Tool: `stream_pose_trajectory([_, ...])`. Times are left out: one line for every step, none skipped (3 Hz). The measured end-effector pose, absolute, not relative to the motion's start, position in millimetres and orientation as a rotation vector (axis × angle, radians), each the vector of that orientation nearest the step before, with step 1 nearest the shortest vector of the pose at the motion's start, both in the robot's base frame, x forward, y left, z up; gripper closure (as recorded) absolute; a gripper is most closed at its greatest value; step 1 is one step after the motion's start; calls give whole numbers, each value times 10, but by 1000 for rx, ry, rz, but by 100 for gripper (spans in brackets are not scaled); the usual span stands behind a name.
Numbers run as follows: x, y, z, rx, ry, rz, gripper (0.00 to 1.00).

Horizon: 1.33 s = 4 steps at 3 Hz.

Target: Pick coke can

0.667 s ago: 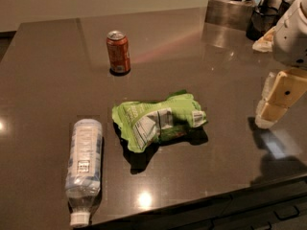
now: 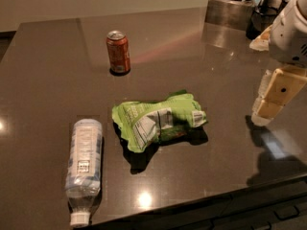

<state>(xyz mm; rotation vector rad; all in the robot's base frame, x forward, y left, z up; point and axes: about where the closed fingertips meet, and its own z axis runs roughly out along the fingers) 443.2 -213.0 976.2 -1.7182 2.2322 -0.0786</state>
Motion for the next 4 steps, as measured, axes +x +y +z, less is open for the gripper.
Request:
stream_pose_trajectory([4672,-2012,9737,-1643,2218,10,0])
stream_pose_trajectory([5021,-1809,9745,-1546,2185,110,0])
stream_pose_trajectory([5385,-1580,9793,-1455,2139,191,0])
stream_pose_trajectory([5694,-1300,9781,-1380,2097,254,0])
